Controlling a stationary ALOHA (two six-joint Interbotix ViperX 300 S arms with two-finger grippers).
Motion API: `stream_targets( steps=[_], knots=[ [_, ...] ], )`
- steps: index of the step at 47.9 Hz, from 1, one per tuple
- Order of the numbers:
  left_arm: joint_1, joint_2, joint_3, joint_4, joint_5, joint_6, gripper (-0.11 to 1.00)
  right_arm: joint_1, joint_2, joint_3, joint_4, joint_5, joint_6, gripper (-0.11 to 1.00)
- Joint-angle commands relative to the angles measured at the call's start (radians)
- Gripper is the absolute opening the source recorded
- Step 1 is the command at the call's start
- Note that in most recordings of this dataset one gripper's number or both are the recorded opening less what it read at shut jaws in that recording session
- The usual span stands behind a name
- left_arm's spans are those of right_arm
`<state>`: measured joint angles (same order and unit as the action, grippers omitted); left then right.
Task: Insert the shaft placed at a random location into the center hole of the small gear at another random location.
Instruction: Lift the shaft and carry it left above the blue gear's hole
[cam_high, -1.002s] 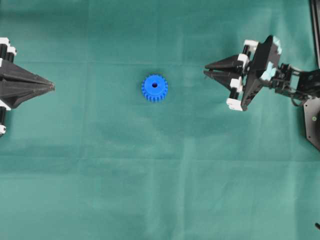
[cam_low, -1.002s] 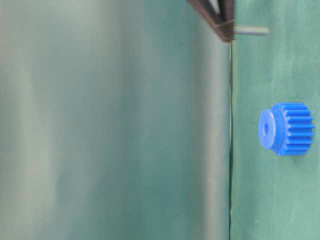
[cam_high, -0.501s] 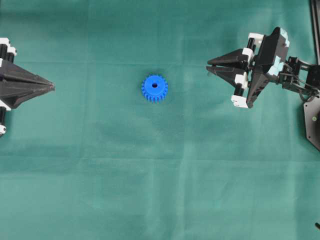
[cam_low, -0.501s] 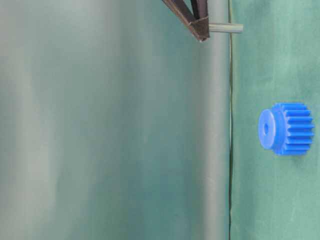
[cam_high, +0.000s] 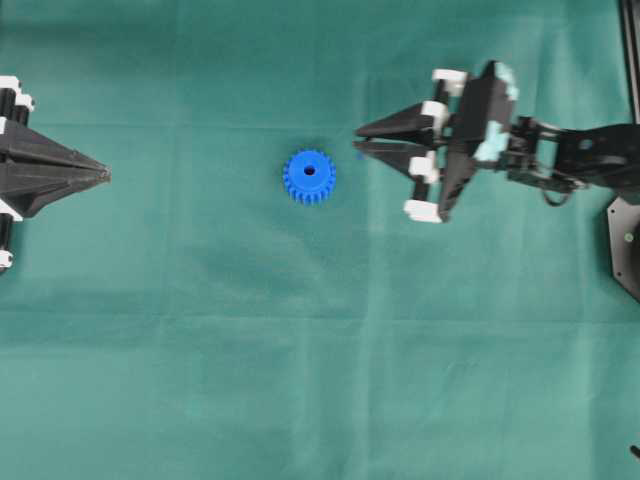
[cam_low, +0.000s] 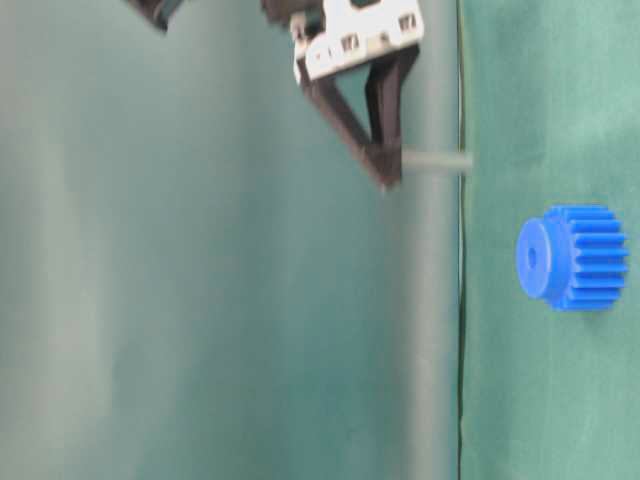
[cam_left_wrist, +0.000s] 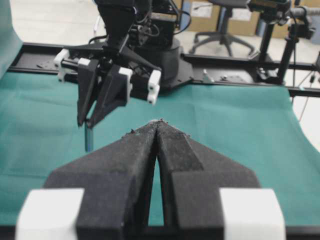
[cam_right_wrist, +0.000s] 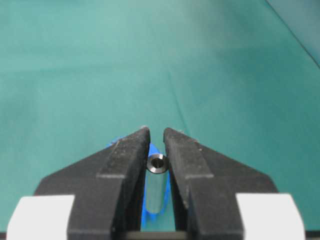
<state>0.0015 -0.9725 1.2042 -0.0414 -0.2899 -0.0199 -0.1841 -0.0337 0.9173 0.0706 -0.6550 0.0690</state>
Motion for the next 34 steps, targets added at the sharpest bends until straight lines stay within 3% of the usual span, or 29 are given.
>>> stream_targets(
  steps=[1, 17, 34],
  knots=[
    [0.0, 0.008, -0.008, -0.002, -0.006, 0.002, -0.01, 0.014, 0.018, -0.071, -0.009, 0.006, -0.003, 0.25],
    [0.002, 0.008, -0.008, -0.002, -0.006, 0.002, -0.01, 0.023, 0.103, -0.207, -0.034, 0.078, -0.003, 0.25],
    [0.002, 0.008, -0.008, -0.002, -0.006, 0.002, -0.01, 0.023, 0.13, -0.202, -0.031, 0.081, -0.002, 0.25]
  ],
)
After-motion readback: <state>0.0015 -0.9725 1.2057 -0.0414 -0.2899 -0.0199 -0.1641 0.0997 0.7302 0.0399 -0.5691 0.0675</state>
